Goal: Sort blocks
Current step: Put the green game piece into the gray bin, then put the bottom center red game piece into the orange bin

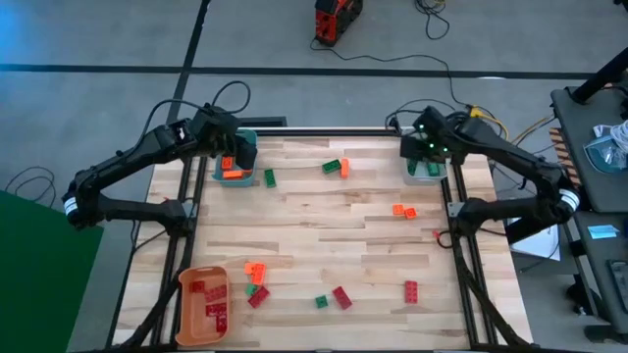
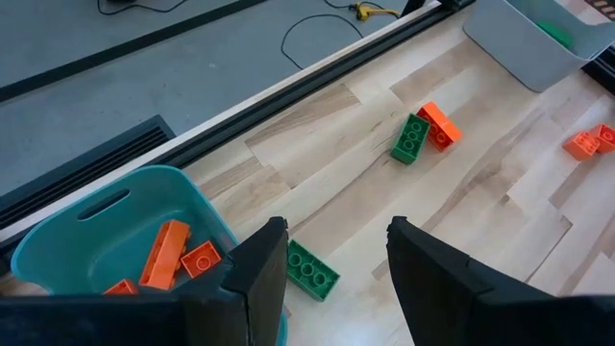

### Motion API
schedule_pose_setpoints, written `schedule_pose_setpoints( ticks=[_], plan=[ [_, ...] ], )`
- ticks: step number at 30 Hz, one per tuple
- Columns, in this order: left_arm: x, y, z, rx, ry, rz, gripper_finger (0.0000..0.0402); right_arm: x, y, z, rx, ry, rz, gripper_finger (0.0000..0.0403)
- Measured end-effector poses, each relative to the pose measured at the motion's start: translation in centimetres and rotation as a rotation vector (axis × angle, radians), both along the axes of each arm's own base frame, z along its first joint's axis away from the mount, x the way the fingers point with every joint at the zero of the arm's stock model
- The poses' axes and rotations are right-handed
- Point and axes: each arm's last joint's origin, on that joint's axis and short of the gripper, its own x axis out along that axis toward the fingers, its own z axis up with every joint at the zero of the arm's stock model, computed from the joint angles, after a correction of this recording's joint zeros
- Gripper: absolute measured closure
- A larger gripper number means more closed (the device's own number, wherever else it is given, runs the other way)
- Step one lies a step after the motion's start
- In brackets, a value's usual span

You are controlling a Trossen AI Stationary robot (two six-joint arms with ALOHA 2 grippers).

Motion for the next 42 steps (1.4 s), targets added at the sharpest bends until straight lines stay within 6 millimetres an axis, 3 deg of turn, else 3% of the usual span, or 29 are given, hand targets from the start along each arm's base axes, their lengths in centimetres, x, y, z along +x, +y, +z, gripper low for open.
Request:
schedule_pose_setpoints(
  ticks=[4, 10, 25, 32, 38, 42],
  plan=[
    [0.0, 0.0, 0.0, 0.0, 0.0, 0.0, 0.0244, -1.0, 0.1, -0.7, 0.038, 0.005, -0.007, 0.027],
    [0.0, 0.0, 0.0, 0.002, -0.002, 0.001, 0.0244, -0.8, -0.4, -2.9, 0.11, 0.055, 0.0, 0.027],
    [0.0, 0.0, 0.0, 0.004, -0.005, 0.001, 0.0244, -0.9, -3.9, -6.4, 0.174, 0.12, 0.019, 0.027],
    [0.0, 0.0, 0.1, 0.004, -0.006, 0.001, 0.0245, -0.5, -4.4, -6.9, 0.166, 0.119, 0.036, 0.027],
    [0.0, 0.0, 0.1, 0.004, -0.006, 0.0, 0.0244, -0.5, -4.4, -6.9, 0.171, 0.117, 0.019, 0.0216],
    [0.1, -0.1, 0.1, 0.002, -0.009, -0.006, 0.0244, -0.5, -4.4, -6.8, 0.169, 0.116, 0.021, 0.0227]
  ],
)
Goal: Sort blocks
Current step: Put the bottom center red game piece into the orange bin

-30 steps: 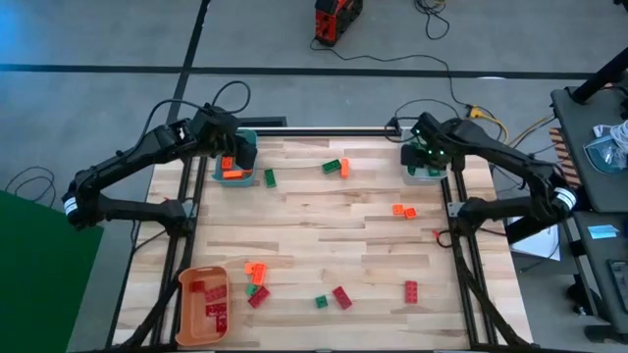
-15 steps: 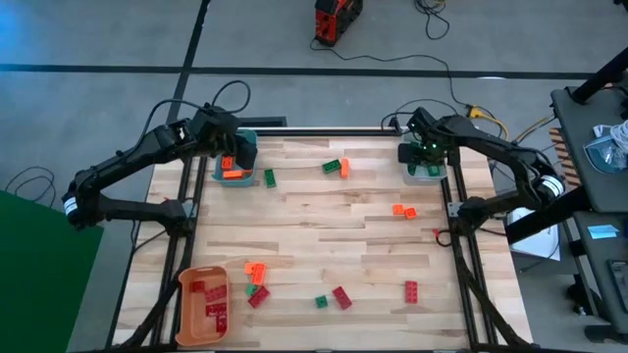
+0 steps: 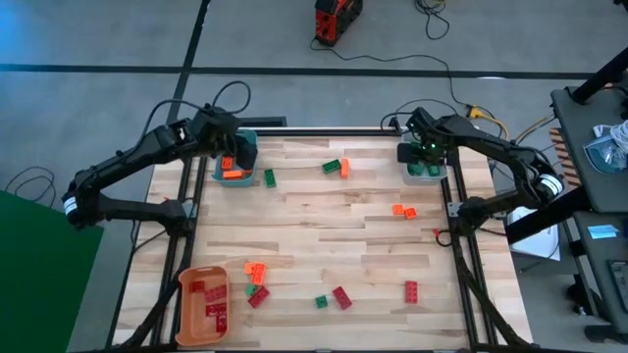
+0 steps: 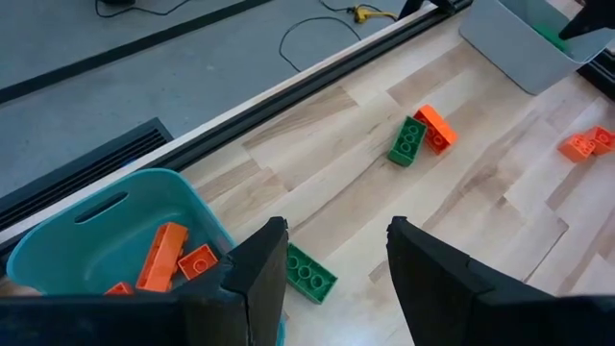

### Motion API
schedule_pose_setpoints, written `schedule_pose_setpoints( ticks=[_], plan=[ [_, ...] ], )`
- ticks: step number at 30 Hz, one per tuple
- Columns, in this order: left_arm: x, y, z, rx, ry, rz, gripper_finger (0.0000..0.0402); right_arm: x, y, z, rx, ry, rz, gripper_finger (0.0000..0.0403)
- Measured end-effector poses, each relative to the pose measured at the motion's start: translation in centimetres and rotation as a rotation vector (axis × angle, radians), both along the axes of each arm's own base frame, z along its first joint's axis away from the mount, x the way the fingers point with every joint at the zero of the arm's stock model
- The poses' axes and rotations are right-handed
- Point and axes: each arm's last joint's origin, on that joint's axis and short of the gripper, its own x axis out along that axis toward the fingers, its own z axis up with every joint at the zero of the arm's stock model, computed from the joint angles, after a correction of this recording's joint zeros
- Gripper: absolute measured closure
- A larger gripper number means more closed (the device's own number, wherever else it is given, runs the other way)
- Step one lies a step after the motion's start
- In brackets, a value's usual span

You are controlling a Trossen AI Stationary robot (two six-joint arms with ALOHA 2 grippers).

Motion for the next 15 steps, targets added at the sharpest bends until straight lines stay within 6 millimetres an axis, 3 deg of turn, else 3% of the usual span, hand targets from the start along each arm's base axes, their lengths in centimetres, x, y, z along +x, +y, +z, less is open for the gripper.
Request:
schedule_pose_setpoints(
  ticks=[8, 15],
  plan=[
    [1.6, -2.2, 1.3, -0.049, -0.113, -0.057, 0.0245, 1.1, 1.2, 3.7, -0.115, -0.116, 0.156, 0.0285],
    [5.4, -5.9, 3.3, -0.079, -0.152, -0.235, 0.0247, 2.8, 4.9, 7.4, -0.253, -0.239, 0.406, 0.0329]
  ],
)
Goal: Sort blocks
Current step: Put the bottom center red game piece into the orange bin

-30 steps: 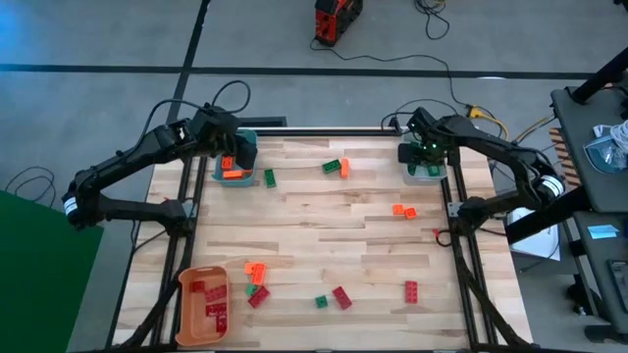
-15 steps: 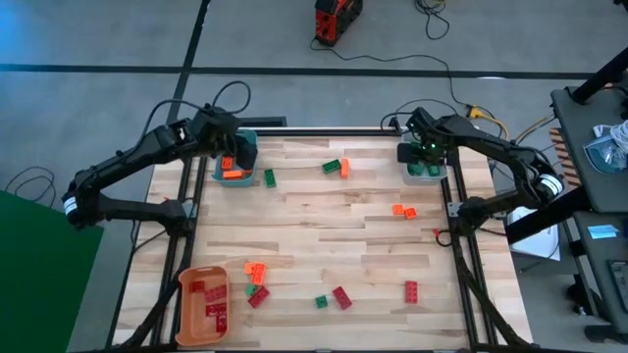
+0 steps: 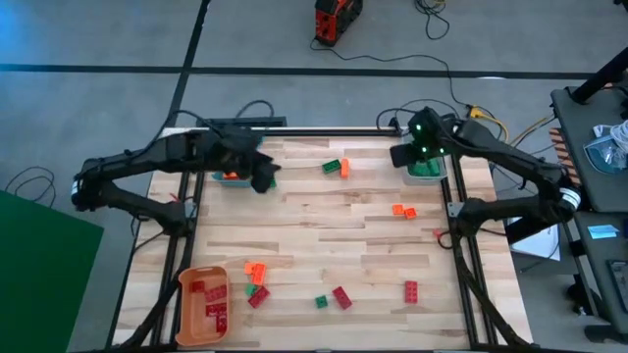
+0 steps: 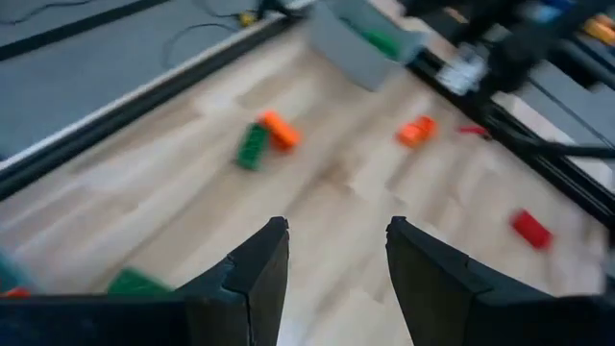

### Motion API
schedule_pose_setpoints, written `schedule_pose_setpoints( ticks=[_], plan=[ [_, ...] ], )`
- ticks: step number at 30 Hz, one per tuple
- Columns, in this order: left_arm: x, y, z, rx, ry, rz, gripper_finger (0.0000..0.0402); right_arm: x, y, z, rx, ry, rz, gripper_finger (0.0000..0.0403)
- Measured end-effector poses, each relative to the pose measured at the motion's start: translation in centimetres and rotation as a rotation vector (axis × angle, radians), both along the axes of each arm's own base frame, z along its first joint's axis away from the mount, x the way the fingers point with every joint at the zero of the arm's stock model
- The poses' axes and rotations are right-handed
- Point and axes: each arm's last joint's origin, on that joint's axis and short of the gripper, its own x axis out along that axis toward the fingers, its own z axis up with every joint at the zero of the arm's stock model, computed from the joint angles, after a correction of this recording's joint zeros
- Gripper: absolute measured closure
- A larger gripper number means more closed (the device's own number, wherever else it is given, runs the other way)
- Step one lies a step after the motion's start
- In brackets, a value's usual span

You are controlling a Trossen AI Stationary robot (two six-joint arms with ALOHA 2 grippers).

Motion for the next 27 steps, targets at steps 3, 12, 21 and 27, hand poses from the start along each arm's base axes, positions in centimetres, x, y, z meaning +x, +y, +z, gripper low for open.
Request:
schedule_pose_setpoints(
  ticks=[3, 12, 21, 27],
  plan=[
    [2.0, -1.9, 0.5, 0.0, 0.008, -0.088, 0.0247, 0.6, 2.0, 1.1, -0.046, -0.058, 0.103, 0.0344],
    [6.8, -8.6, 0.4, 0.068, 0.163, -0.402, 0.0247, 0.0, 7.2, 3.4, -0.102, -0.192, 0.325, 0.0362],
    [12.7, -13.1, -2.8, 0.101, 0.281, -0.569, 0.0247, -1.1, 8.7, 4.4, -0.128, -0.254, 0.393, 0.0362],
    [14.6, -15.6, -4.6, 0.223, 0.331, -0.723, 0.0248, -1.2, 9.0, 4.4, -0.138, -0.251, 0.429, 0.0362]
  ],
)
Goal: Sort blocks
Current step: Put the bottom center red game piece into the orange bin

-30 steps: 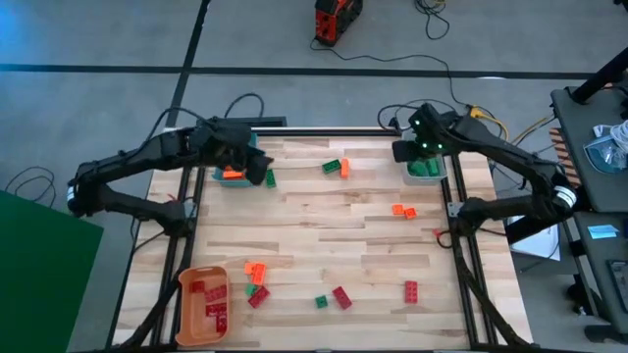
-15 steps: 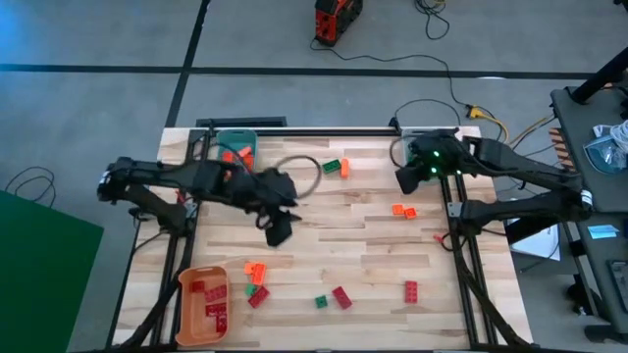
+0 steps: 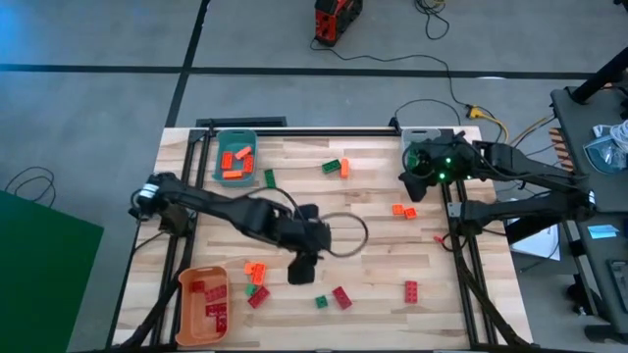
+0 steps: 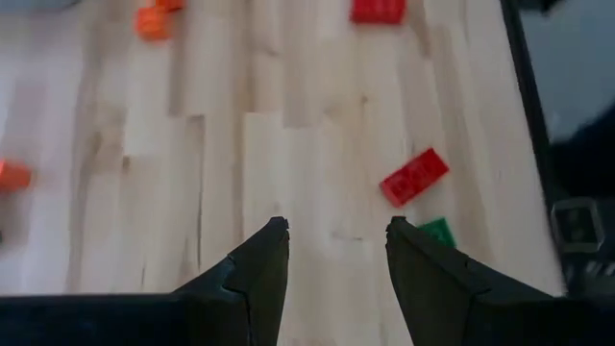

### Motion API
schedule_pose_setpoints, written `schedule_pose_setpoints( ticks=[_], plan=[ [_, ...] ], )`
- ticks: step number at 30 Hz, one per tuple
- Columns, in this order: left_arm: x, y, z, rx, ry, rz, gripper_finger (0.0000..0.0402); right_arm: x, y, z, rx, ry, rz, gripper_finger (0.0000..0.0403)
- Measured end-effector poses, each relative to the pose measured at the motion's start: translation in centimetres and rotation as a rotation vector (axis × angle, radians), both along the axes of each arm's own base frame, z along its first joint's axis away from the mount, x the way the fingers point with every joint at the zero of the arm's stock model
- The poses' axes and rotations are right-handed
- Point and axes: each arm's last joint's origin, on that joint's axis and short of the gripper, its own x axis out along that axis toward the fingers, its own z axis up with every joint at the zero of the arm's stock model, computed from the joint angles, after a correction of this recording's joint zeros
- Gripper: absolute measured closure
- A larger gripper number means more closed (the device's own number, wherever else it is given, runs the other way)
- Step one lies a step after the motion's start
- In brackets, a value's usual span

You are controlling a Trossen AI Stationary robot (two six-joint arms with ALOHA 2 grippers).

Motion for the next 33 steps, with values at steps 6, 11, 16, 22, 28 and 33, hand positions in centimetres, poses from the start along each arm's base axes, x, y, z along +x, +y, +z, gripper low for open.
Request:
schedule_pose_setpoints(
  ticks=[6, 11, 16, 22, 28, 33],
  plan=[
    [2.1, -2.0, -3.3, 0.11, 0.052, -0.18, 0.0248, 0.0, 0.0, -0.2, -0.005, 0.008, 0.009, 0.0362],
    [4.5, -3.1, -5.7, 0.148, 0.045, -0.261, 0.0248, 0.0, 0.0, -0.2, -0.005, 0.008, 0.008, 0.0362],
    [5.7, -3.8, -7.8, 0.151, 0.05, -0.356, 0.0248, 0.0, 0.0, -0.2, -0.003, 0.008, 0.007, 0.0362],
    [6.6, -5.5, -9.9, 0.173, 0.014, -0.548, 0.0248, 0.0, 0.0, -0.2, 0.009, 0.005, -0.006, 0.0362],
    [7.3, -6.8, -12.9, 0.108, 0.045, -0.63, 0.0245, 0.0, 0.0, -0.3, 0.015, 0.006, -0.012, 0.0362],
    [7.7, -7.0, -13.4, 0.084, 0.018, -0.664, 0.0218, 0.0, 0.0, -0.3, 0.023, 0.006, -0.02, 0.0362]
  ],
)
